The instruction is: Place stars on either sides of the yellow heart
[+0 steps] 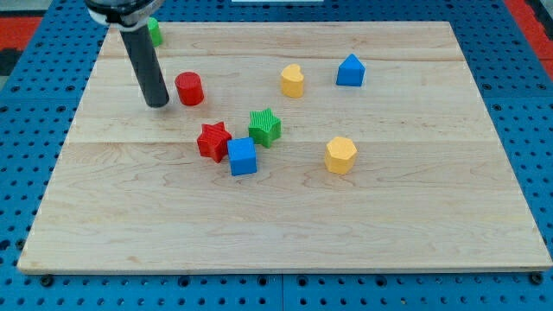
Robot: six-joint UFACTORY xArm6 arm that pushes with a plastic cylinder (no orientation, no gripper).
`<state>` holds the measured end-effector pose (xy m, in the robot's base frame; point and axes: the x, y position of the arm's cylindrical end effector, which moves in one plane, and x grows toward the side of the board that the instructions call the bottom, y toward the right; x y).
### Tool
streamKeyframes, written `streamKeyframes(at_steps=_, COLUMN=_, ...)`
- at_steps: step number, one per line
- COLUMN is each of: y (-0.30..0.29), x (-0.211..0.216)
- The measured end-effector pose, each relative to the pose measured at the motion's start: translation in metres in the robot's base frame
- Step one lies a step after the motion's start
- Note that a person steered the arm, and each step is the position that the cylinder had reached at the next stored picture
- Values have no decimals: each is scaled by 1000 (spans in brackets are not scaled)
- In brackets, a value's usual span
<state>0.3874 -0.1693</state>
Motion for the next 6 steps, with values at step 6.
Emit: streamKeyframes(at_steps=6, y=48, x=64)
